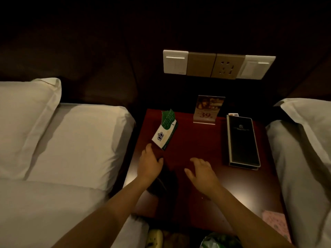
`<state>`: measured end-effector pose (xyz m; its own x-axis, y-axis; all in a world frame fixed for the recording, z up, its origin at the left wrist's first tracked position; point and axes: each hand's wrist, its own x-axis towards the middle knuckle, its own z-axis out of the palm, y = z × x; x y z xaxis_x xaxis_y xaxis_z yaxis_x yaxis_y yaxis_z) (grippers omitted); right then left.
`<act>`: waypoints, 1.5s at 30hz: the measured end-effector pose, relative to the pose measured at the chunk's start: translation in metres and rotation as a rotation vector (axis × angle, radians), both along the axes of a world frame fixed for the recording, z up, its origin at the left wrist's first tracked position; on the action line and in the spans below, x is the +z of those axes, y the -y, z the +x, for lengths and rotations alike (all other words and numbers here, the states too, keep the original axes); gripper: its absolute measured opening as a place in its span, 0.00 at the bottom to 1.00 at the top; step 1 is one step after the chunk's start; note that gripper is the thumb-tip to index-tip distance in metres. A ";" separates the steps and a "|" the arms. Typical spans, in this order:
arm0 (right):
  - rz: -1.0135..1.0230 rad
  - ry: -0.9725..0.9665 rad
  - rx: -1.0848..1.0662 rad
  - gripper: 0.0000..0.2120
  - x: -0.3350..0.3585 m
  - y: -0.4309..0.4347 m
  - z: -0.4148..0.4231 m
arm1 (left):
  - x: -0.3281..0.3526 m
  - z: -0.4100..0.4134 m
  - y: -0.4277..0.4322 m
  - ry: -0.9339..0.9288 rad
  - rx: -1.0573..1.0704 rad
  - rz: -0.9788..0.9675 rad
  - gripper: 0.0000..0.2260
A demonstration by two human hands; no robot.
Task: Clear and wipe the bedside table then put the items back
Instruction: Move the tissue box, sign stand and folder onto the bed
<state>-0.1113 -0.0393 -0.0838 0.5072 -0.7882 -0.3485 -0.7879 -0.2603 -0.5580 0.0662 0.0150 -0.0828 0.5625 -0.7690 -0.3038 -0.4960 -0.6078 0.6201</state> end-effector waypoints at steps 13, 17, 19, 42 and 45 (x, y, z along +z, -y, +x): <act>0.086 0.041 -0.131 0.32 -0.022 0.114 0.105 | -0.055 0.063 0.074 -0.340 0.174 -0.152 0.07; 0.168 0.146 -0.180 0.33 -0.027 0.131 0.136 | -0.057 0.092 0.064 -0.339 0.175 -0.219 0.07; 0.213 0.192 -0.183 0.31 -0.029 0.131 0.155 | -0.055 0.111 0.054 -0.379 0.211 -0.276 0.06; 0.489 0.327 0.080 0.29 -0.059 0.045 0.451 | -0.064 0.373 -0.045 -0.368 0.822 -0.228 0.27; 0.435 0.334 0.173 0.23 -0.059 0.041 0.447 | -0.063 0.370 -0.046 -0.266 0.674 -0.133 0.21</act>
